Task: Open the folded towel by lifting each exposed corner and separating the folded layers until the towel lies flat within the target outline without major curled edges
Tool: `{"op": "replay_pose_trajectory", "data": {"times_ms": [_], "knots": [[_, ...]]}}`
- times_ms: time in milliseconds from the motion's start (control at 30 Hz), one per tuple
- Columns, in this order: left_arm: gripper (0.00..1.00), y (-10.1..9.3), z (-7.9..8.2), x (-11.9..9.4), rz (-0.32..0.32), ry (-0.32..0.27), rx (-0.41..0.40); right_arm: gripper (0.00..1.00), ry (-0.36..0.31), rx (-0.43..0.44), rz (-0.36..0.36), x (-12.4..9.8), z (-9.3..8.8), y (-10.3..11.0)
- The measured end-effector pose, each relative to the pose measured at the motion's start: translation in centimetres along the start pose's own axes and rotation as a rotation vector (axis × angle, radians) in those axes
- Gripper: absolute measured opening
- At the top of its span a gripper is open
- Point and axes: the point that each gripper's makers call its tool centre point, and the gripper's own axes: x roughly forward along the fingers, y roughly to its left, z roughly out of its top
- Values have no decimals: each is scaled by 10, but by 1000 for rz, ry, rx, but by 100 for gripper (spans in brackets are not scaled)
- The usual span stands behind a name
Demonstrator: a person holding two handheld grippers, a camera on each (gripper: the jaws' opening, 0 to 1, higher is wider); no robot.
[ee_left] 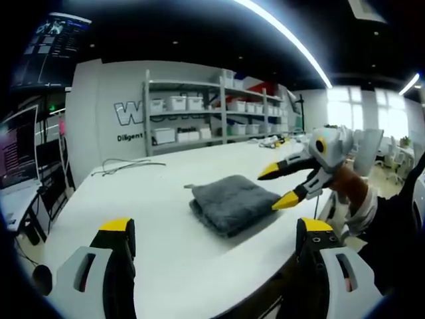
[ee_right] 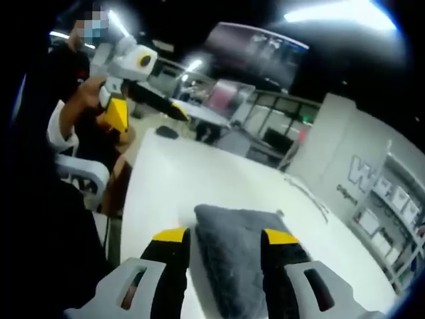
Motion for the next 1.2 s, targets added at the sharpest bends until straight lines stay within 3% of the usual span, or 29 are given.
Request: {"op": "replay_pose_trajectory", "data": {"times_ms": [500,767,1200], "knots": [[99,-2,2,0,-11,-9,-10,34,18,-43,-2,5,-7,0],[99,-4,0,-1,-20,-5,-6,30,16,-12,5,7,-8,5],[99,-3,-1,-2,-20,-1,-5,26,37,-74,-9,13,-12,8]]}}
